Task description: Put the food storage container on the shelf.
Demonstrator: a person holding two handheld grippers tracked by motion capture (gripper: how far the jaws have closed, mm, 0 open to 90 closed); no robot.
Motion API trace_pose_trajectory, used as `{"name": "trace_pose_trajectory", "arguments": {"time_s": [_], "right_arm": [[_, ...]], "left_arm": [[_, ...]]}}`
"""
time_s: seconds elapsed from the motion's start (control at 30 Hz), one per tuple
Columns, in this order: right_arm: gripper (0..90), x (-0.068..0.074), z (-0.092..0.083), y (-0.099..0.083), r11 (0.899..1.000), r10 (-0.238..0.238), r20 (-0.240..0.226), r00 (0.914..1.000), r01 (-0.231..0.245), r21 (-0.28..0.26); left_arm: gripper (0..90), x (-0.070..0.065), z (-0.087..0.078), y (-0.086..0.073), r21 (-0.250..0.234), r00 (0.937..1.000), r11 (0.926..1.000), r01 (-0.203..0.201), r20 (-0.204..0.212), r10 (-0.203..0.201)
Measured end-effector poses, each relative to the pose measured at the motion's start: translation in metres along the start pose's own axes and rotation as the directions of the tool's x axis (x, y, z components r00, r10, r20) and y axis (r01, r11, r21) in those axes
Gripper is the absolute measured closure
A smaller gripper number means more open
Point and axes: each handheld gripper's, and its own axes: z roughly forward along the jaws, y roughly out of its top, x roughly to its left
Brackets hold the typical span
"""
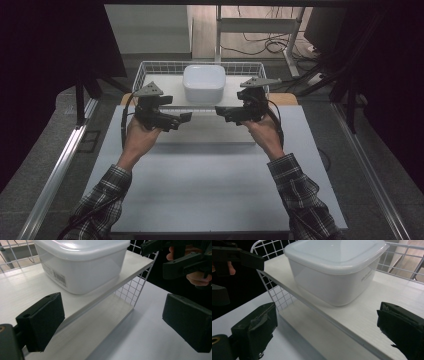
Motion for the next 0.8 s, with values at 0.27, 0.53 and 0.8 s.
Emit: {"name": "trace_pose_trajectory", "arguments": {"time_s": [0.27, 0.53, 0.8], "right_arm": [[2.4, 0.013, -0.006, -0.012, 0.998, -0.060, -0.005, 0.9982, 0.060, 0.019], [2.3, 0.021, -0.012, -0.025, 0.998, -0.068, -0.019, 0.9975, 0.068, 0.013], [2.3, 0.028, -0.017, -0.037, 0.997, -0.081, -0.027, 0.9964, 0.081, 0.015]], "left_arm": [[3.4, -0.010, 0.001, -0.017, 0.024, 0.9999, 0.9997, -0.008, 0.008, 0.008], [3.3, -0.020, -0.001, -0.033, 0.028, 0.9997, 0.9994, -0.021, 0.013, 0.021], [3.7, -0.029, -0.002, -0.046, 0.045, 0.9990, 0.9981, -0.043, 0.017, 0.042]]}}
